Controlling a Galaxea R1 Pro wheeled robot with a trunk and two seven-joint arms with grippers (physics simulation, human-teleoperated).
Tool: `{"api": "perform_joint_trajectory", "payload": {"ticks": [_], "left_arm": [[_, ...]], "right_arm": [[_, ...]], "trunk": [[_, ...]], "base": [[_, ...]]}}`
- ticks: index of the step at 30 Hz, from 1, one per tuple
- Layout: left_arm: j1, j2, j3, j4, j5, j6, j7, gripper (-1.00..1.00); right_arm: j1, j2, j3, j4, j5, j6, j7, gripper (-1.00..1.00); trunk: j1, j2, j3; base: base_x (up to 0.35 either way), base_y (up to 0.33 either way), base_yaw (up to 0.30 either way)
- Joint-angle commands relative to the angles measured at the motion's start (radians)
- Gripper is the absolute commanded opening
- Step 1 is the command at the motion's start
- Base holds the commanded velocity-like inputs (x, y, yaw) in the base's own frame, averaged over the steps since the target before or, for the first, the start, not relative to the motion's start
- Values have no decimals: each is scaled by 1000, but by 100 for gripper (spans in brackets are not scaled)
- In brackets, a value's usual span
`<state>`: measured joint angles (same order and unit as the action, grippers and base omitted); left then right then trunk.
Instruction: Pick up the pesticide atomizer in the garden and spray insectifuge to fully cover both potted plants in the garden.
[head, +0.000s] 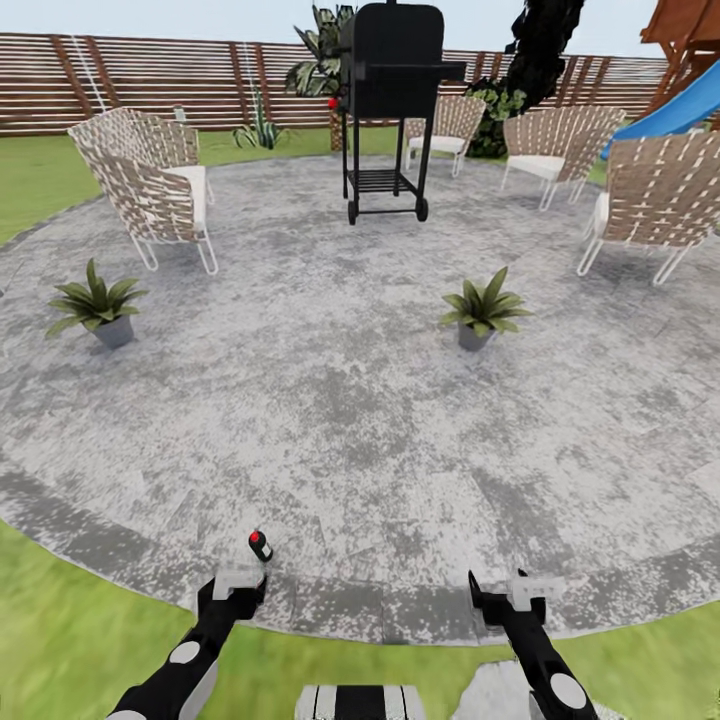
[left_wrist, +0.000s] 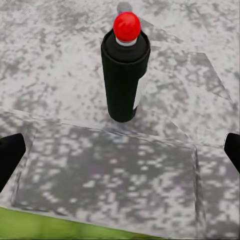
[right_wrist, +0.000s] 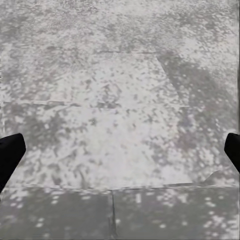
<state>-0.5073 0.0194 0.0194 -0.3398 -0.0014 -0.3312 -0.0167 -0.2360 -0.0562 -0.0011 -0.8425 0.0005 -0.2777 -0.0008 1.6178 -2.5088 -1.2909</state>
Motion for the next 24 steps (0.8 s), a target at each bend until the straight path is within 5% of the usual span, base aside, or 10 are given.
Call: {"api": "perform_joint_trajectory", "payload": {"ticks": [1, 6, 11, 24], "left_arm": [[0, -1, 2, 1, 0, -3, -2, 100], [0, -1, 2, 1, 0, -3, -2, 100], [0, -3, 1, 1, 0, -3, -2, 100], [0, -6, 2, 1, -1, -4, -2, 100]], "right_arm": [[0, 0, 0, -20, 0, -3, -1, 100], [1, -3, 0, -220, 0, 34, -2, 100], [1, -6, 0, -377, 1, 155, -2, 100], [3, -4, 1, -413, 3, 211, -2, 100]], "trunk": [[0, -1, -6], [2, -2, -34], [4, -2, -51], [4, -2, -52]], "base": [[0, 0, 0], [0, 0, 0], [0, 0, 0], [106, 0, 0]]}}
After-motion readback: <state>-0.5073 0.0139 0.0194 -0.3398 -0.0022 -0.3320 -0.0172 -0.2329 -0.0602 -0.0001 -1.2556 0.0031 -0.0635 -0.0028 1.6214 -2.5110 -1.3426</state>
